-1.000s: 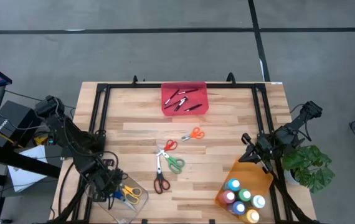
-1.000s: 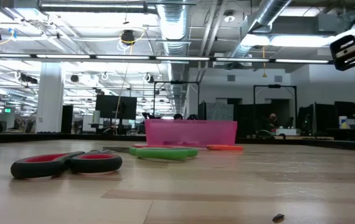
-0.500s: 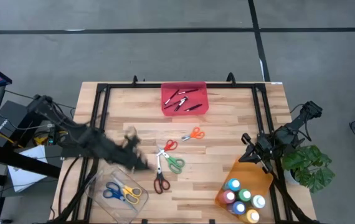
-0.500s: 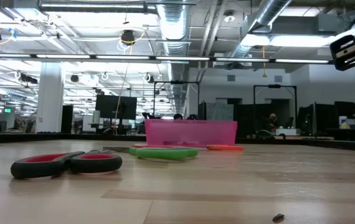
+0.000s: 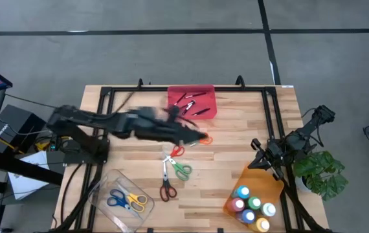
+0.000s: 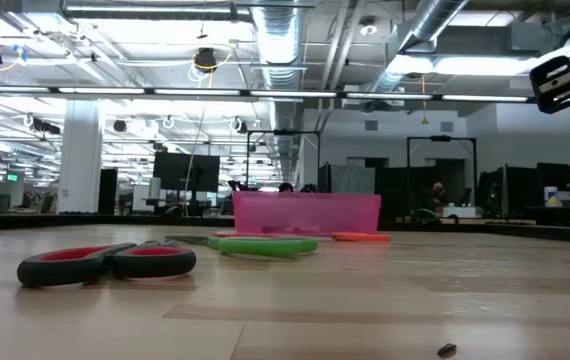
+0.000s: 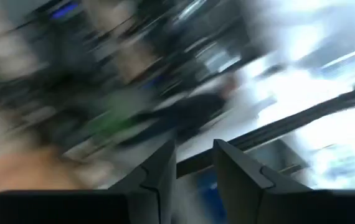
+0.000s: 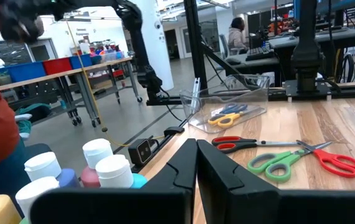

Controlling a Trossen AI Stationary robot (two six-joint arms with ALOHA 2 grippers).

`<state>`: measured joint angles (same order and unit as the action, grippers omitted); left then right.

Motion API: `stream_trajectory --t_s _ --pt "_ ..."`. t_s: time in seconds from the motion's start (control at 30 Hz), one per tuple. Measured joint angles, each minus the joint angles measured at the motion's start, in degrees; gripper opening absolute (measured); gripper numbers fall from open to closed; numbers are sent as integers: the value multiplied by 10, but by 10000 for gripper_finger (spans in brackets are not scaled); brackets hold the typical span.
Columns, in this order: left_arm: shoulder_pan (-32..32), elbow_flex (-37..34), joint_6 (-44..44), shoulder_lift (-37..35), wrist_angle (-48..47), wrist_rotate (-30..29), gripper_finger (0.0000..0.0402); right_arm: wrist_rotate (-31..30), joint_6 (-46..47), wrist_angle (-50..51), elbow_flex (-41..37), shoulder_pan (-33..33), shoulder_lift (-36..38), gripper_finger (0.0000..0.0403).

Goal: Pick & Place Paint Supplies
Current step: Put the green scissors into the transparent bin

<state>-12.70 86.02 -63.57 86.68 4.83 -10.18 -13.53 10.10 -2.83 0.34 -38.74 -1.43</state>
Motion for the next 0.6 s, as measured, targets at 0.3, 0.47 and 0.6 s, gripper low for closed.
stream_trajectory --t_s 0.3,0.47,0.6 --pt "61 135 -19 138 -574 11 69 0 0 0 0 0 0 8" --pt "56 132 -42 194 -711 -14 66 0 0 0 0 0 0 8" --pt "47 132 -20 238 -705 -16 66 0 0 0 0 0 0 8"
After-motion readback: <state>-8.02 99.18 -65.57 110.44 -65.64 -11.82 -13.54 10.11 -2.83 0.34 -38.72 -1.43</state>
